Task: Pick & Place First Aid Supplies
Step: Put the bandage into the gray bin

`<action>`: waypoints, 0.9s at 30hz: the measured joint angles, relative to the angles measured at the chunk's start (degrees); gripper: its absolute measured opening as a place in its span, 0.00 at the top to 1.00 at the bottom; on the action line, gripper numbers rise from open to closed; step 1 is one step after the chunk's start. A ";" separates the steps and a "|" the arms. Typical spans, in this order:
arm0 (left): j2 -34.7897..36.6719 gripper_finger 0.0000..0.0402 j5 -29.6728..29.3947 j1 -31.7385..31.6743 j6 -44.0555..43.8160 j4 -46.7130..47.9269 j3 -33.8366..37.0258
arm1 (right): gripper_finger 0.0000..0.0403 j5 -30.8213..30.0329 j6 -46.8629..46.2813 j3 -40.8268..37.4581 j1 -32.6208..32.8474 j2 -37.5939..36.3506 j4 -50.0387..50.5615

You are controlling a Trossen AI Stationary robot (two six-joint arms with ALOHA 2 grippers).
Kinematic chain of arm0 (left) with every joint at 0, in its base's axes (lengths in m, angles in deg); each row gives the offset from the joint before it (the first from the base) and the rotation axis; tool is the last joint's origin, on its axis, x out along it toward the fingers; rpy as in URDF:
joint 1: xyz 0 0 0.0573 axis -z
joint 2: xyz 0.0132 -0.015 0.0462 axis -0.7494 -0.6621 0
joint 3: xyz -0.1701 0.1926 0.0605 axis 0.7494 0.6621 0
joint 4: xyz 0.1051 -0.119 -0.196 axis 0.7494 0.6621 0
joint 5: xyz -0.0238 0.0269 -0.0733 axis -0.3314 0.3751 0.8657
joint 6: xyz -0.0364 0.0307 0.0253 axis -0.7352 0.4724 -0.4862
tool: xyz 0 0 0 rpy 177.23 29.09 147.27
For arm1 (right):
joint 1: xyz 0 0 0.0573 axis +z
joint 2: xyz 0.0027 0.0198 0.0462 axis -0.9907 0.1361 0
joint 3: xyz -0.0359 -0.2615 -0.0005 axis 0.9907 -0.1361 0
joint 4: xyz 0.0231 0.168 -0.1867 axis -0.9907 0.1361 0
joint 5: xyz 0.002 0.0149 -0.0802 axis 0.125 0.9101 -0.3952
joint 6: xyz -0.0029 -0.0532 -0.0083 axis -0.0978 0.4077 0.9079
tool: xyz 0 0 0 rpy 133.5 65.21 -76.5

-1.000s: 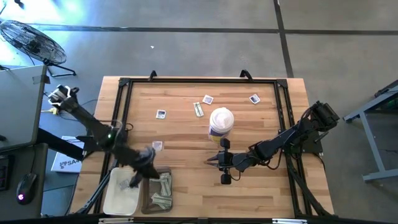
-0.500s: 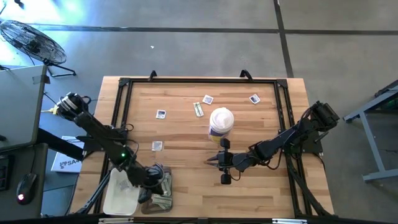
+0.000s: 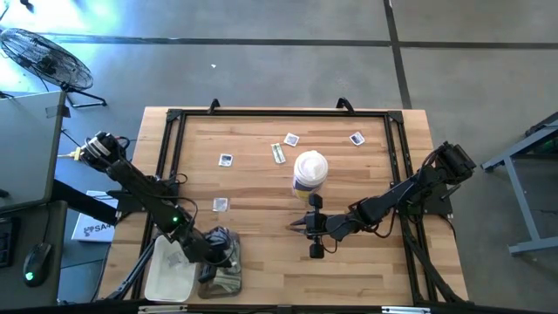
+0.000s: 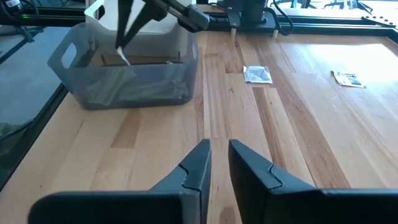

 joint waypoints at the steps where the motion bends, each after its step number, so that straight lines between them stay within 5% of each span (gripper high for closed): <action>1: 0.00 1.00 -0.62 0.00 -0.02 0.80 0.00 | 0.88 0.00 0.00 0.00 -0.01 0.00 0.00; 27: 5.27 0.93 -9.38 0.00 3.26 19.44 0.00 | 0.89 -0.22 0.01 0.00 0.00 0.00 0.02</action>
